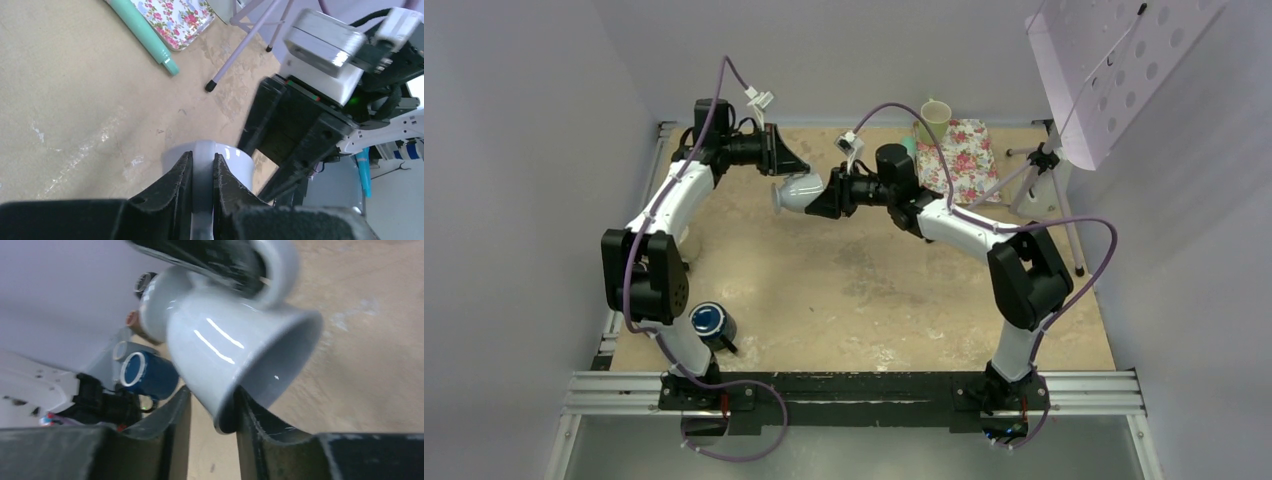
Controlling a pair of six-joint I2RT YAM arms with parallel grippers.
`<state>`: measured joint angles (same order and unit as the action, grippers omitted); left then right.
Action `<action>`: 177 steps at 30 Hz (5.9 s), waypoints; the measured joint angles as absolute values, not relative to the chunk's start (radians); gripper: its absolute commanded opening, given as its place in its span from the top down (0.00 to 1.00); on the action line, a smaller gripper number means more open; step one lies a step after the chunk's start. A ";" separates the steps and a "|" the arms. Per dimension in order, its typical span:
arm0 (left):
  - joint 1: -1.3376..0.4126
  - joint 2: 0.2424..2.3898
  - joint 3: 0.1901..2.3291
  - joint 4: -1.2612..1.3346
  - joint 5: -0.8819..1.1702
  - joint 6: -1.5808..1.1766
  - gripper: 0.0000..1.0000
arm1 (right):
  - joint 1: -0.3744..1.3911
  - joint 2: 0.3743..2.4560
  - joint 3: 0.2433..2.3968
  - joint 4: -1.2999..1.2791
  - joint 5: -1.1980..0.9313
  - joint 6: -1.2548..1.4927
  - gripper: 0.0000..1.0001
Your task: Turn the mug right side up
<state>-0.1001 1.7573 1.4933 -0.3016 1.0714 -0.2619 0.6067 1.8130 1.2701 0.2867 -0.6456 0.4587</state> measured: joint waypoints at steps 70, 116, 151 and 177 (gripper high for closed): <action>-0.079 1.692 1.466 -0.572 0.663 0.046 0.00 | 0.248 2.315 2.068 -0.786 0.411 -0.518 1.00; -0.079 1.692 1.466 -0.595 0.661 0.075 0.00 | 0.163 2.457 2.279 -0.641 0.375 -0.319 0.46; -0.079 1.689 1.443 -0.635 0.661 0.162 0.00 | 0.183 2.318 1.897 -0.418 0.504 -0.144 1.00; -0.057 1.734 1.485 -0.670 0.630 0.177 0.00 | 0.128 2.614 2.325 -0.289 0.581 -0.287 1.00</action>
<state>-0.0570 1.7336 1.4845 -0.6704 0.6304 0.1768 0.1276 2.6137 2.3253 -0.2893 0.5812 -0.2874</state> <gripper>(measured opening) 0.997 0.006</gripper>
